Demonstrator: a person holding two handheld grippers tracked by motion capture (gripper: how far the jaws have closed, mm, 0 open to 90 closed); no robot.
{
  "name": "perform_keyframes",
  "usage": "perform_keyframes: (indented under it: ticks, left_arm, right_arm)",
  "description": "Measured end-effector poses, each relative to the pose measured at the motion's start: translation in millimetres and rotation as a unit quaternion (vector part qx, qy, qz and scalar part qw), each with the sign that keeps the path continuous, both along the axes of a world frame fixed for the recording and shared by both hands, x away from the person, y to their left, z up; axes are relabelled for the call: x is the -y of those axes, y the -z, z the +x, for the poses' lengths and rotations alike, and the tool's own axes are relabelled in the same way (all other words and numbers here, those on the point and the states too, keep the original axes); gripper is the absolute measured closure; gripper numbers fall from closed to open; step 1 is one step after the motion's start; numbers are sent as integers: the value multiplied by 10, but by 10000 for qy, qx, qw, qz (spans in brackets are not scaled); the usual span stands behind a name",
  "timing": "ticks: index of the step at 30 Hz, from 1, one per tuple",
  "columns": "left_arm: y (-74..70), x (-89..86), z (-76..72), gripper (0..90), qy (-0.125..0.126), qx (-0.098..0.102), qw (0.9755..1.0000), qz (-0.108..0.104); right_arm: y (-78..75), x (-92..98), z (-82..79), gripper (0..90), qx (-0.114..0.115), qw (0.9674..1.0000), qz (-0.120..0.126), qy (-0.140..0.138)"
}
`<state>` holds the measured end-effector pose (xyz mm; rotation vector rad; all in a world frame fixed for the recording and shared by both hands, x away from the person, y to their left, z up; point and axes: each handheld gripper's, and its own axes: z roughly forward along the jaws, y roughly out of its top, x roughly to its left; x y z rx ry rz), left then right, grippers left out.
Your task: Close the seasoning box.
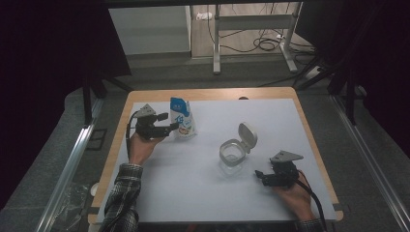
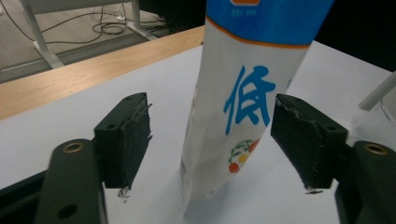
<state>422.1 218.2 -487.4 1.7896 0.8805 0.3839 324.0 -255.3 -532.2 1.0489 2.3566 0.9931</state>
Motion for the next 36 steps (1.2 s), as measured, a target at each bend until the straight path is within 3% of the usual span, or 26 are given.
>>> perform_keyframes:
  ticks: [13, 19, 28, 31, 36]
  left_arm:
    - [-59, 52, 173, 489, 302, 49, 9995, -15]
    - [-52, 49, 201, 638, 532, 94, 9985, -82]
    - [-59, 59, 197, 833, 732, 235, 9970, 66]
    - [-62, 62, 191, 812, 730, 310, 9968, 118]
    - [-92, 96, 198, 604, 698, 405, 9967, 109]
  right_arm:
    - [0, 1, 0, 217, 1, 10000, -2, -9]
    - [0, 1, 0, 217, -1, 10000, -1, -8]
    - [0, 1, 1, 217, -1, 10000, 1, -7]
    - [0, 2, 1, 217, -1, 10000, -1, -9]
    - [1, 2, 1, 217, -1, 10000, 0, -8]
